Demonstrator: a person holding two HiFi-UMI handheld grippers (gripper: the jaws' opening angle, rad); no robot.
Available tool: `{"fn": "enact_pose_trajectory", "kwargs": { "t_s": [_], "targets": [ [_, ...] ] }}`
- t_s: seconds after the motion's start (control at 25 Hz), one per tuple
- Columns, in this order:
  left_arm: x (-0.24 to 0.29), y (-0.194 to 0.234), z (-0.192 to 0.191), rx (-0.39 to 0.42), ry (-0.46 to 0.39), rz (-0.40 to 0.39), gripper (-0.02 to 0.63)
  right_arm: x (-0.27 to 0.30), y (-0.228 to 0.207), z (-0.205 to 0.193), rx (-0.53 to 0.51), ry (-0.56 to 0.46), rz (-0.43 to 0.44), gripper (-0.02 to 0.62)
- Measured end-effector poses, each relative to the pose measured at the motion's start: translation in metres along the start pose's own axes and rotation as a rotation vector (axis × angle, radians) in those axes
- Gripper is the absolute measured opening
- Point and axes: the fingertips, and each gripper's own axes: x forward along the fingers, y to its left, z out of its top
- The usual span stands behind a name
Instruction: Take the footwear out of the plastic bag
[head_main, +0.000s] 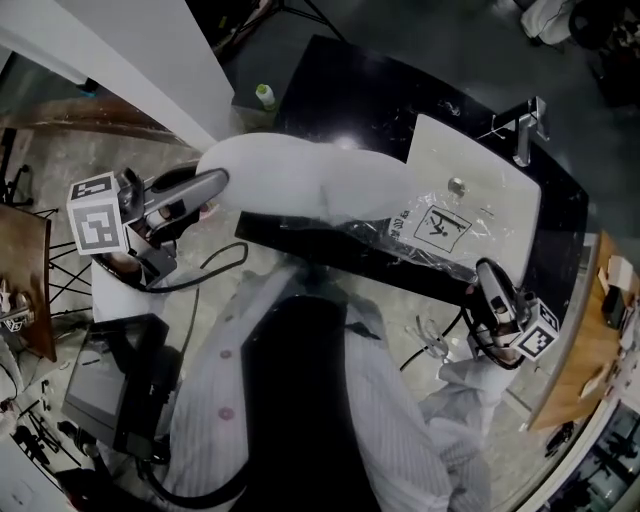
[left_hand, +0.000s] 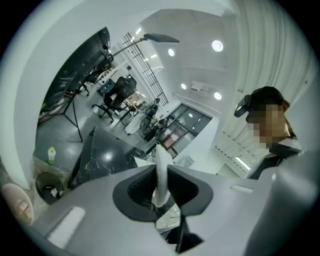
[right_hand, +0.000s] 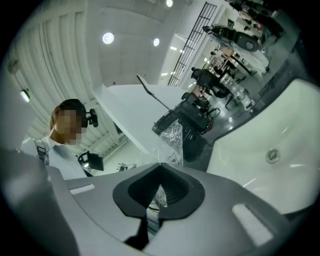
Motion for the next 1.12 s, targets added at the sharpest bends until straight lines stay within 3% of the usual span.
{"fn": "enact_pose_trajectory", "kwargs": {
  "t_s": [0.2,0.4,0.56,0.88,1.12],
  "targets": [
    [-0.019,0.018,0.020,0.058,-0.086,0.200,0.063,-0.030,-0.015,0.022,-0.112,-0.102,-0.296,0.014],
    [-0.003,0.023,0.031,0.141,-0.142,0.369,0.064,-0.015,-0.006,0.035,-0.231,-0.161,-0.467,0.014],
    [0.033,0.028,0.036,0.196,-0.177,0.424,0.064,0.025,-0.004,0.042,-0.373,-0.181,-0.592,0.014],
    [0.074,0.014,0.035,0.270,-0.186,0.505,0.064,0.091,0.006,0.031,-0.547,-0.156,-0.688,0.012],
    [0.083,0.007,0.033,0.286,-0.181,0.504,0.064,0.098,0.005,0.029,-0.537,-0.143,-0.677,0.012]
  ]
}}
